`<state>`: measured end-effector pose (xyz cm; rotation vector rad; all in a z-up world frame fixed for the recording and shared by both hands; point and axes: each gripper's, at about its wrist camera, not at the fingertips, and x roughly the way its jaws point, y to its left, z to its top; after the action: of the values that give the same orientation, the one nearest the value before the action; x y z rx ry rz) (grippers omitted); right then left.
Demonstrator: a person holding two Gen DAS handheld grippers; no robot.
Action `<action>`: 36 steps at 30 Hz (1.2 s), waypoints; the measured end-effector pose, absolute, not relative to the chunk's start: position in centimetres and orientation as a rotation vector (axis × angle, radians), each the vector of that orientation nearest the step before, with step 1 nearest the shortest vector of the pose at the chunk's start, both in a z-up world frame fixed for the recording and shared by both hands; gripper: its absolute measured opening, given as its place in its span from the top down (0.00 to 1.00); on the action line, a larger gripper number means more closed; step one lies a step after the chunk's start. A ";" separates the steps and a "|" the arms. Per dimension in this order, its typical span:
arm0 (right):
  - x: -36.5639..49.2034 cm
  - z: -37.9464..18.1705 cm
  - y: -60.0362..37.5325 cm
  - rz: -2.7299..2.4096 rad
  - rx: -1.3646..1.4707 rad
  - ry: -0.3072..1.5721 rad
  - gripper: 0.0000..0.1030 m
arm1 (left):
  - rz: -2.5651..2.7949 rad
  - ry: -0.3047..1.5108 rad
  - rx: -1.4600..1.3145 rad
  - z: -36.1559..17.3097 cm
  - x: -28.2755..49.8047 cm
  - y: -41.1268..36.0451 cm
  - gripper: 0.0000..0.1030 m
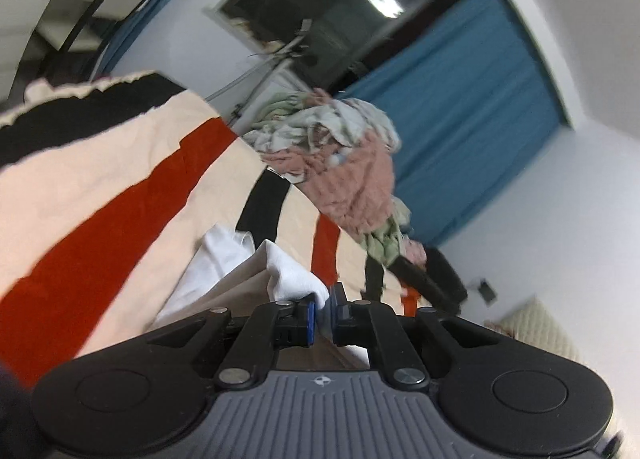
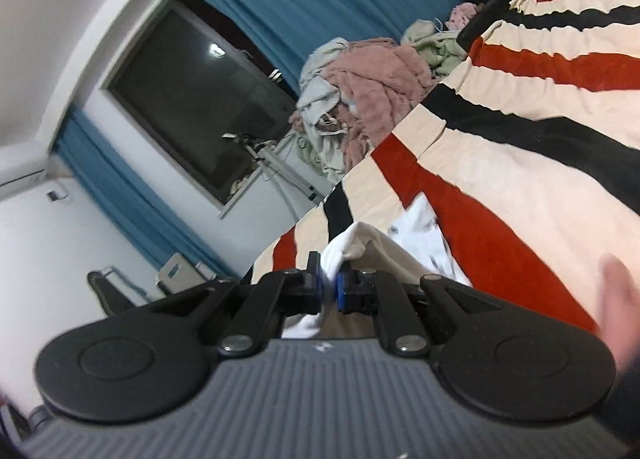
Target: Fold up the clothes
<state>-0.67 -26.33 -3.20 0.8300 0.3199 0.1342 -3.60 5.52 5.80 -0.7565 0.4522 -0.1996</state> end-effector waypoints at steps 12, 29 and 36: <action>15.4 -8.9 -27.3 0.086 0.915 0.531 0.89 | -0.143 0.562 -0.797 -2.2 13.4 6.7 0.92; 17.5 -9.0 -27.9 0.136 0.688 0.433 0.74 | -0.270 0.526 -0.701 -4.1 18.8 6.1 0.39; 17.0 -8.8 -27.4 0.156 0.632 0.459 0.31 | -0.245 0.503 -0.604 -3.3 17.3 6.8 0.13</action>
<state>17.01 -27.38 -8.78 0.6325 0.4593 0.1563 17.30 6.77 -3.30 -0.6038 0.5033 -0.2451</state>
